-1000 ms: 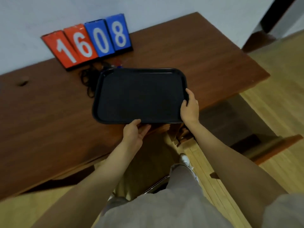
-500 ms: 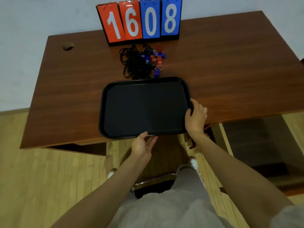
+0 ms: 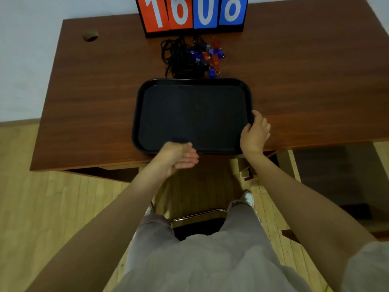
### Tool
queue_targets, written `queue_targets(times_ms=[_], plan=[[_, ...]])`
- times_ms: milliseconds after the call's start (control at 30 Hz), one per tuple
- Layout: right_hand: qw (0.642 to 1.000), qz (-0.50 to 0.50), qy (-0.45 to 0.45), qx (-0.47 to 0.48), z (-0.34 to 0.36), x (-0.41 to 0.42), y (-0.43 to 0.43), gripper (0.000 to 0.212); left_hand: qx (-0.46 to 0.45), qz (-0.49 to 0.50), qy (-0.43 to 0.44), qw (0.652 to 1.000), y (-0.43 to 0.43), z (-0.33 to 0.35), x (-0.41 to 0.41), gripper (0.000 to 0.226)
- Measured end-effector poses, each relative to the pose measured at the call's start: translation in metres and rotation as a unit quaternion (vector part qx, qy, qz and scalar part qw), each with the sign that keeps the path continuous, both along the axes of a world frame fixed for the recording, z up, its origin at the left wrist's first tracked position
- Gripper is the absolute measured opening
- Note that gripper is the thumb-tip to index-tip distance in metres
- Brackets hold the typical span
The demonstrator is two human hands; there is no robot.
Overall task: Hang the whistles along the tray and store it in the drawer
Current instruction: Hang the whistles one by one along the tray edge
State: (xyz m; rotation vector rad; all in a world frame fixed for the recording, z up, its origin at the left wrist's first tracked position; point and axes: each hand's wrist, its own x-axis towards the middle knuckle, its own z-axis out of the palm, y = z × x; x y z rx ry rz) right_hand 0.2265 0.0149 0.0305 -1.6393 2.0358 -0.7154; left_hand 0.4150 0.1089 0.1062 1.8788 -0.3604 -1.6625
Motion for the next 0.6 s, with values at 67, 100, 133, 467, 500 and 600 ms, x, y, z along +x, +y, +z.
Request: queue_targets(times_ms=[67,100,133,467,500,600], plan=[[0.999,0.02,0.041,-0.013,-0.001,0.0,-0.004,0.046,-0.089,-0.02,-0.188,0.978,-0.008,-0.008,0.009,0.02],[0.997,0.039,0.071,-0.017,-0.001,0.0,-0.006,0.048,-0.125,-0.053,-0.31,0.941,-0.012,-0.014,0.017,0.018],[0.992,0.066,0.109,-0.017,-0.001,0.0,-0.01,0.05,-0.148,-0.096,-0.41,0.895,-0.016,-0.021,0.025,0.021],[0.947,0.2,0.244,0.06,-0.003,0.011,-0.044,0.052,-0.075,-0.31,-0.543,0.777,-0.046,-0.079,0.053,0.059],[0.947,0.202,0.244,0.061,-0.003,0.013,-0.048,0.053,-0.076,-0.307,-0.548,0.774,-0.048,-0.081,0.054,0.059],[0.946,0.203,0.244,0.072,0.001,0.019,-0.06,0.053,-0.083,-0.303,-0.554,0.771,-0.059,-0.083,0.058,0.059]])
